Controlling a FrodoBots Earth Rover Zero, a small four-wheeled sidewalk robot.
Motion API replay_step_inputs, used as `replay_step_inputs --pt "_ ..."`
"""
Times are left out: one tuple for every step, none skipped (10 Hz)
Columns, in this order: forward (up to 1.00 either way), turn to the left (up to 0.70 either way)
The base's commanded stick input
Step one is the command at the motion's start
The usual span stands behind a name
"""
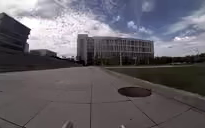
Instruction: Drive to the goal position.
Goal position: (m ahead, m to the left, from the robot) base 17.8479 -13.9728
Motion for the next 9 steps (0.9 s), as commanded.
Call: replay_step_inputs --pt "0.05 0.0" --pt "0.05 0.0" --pt "0.05 0.0" --pt "0.05 0.0" --pt "0.03 0.0" --pt "0.01 0.0" --pt "0.0 0.0" --pt "0.0 0.0" --pt "0.0 0.0"
